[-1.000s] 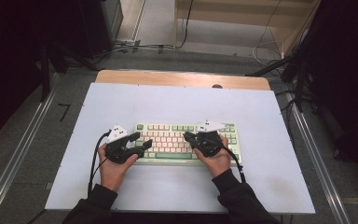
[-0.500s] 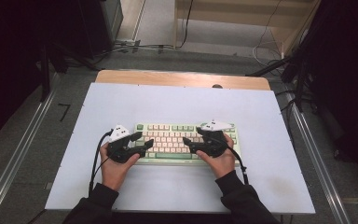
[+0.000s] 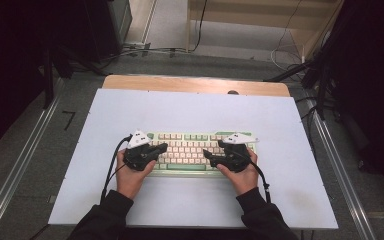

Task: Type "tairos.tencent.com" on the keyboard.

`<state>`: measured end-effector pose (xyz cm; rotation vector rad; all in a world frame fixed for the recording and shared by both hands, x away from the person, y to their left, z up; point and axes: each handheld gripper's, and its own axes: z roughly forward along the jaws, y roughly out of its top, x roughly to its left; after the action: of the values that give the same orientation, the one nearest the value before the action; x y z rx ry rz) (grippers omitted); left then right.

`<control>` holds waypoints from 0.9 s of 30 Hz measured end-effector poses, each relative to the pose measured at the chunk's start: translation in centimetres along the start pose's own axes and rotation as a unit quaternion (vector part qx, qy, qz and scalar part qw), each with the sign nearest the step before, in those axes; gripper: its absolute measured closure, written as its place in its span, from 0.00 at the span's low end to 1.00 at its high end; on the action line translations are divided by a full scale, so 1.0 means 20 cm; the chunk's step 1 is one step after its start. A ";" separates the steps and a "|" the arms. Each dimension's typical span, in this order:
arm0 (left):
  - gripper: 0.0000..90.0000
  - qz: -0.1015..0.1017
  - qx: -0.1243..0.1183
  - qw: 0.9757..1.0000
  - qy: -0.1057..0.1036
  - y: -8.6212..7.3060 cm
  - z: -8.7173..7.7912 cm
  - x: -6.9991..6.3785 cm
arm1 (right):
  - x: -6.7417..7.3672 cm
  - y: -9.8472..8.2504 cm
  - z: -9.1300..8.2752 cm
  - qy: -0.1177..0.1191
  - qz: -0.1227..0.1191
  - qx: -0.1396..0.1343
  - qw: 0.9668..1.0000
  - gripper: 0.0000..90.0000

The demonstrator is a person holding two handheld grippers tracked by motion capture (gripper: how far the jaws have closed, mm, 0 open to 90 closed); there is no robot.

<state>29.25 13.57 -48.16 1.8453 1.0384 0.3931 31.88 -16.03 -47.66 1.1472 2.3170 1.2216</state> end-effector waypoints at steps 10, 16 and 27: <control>1.00 0.022 0.031 0.999 -0.004 0.04 0.14 -0.05 | -0.04 -0.04 -0.06 -0.017 0.015 -0.006 1.000 0.35; 1.00 0.013 0.042 0.999 0.009 0.04 0.17 -0.05 | -0.04 -0.04 -0.06 -0.016 0.016 -0.007 1.000 0.35; 1.00 0.006 0.064 0.998 0.020 0.04 0.19 -0.05 | -0.03 -0.03 -0.05 -0.013 0.012 -0.005 1.000 0.36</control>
<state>31.49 10.52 -49.21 1.9650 1.1025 0.3794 31.44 -17.14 -47.60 1.1843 2.2825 1.2180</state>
